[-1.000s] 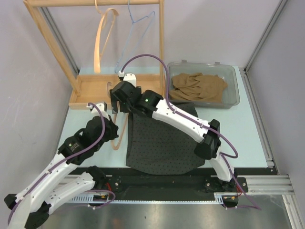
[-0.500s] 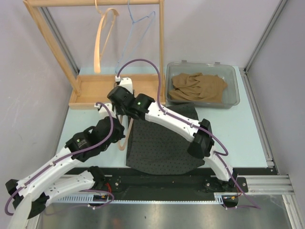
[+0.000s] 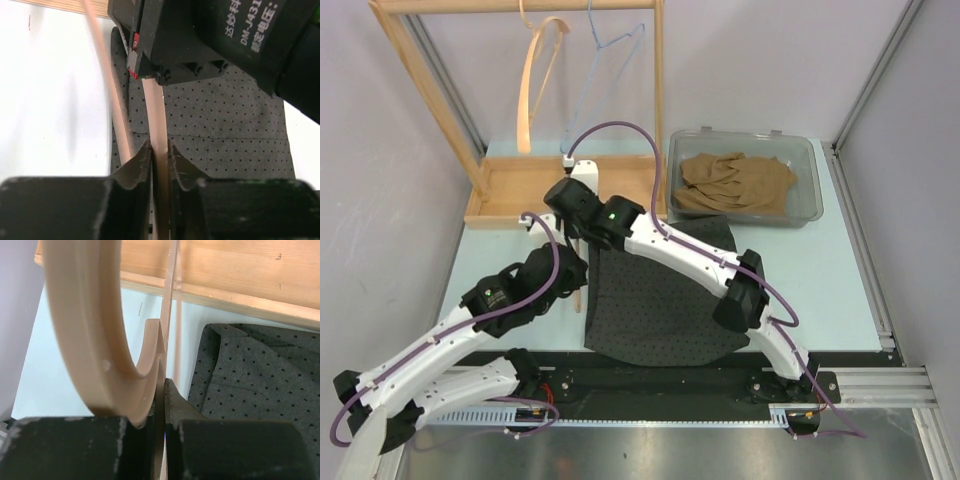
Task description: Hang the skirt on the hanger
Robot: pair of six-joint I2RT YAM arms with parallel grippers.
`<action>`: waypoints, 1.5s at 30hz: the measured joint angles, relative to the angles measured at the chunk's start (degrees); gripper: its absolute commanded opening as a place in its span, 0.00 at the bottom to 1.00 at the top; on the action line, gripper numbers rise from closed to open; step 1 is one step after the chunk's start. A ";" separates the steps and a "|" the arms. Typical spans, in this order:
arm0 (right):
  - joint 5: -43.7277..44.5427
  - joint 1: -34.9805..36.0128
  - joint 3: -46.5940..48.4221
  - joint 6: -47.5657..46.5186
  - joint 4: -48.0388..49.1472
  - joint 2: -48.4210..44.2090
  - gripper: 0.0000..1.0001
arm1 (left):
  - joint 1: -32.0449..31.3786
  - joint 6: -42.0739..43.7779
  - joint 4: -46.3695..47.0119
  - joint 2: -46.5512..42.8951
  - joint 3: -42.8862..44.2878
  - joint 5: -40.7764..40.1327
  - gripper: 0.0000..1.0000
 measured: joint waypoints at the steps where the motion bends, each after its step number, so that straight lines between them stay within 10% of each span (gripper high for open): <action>1: -0.11 -0.02 0.00 0.13 0.09 0.00 0.00 | 0.00 0.02 -0.02 0.11 0.20 0.02 0.26; 12: 1.49 -1.86 -7.43 -0.17 3.54 -1.68 0.00 | -0.15 4.33 0.55 -0.90 4.42 1.92 0.82; 31: -12.76 -2.86 -65.79 -2.58 32.96 -38.21 0.00 | -0.26 4.70 1.77 -2.56 5.66 4.98 0.68; 45: -17.94 -0.15 -79.25 6.27 46.82 -41.79 0.00 | 2.05 -0.83 3.69 3.17 -3.76 12.35 0.57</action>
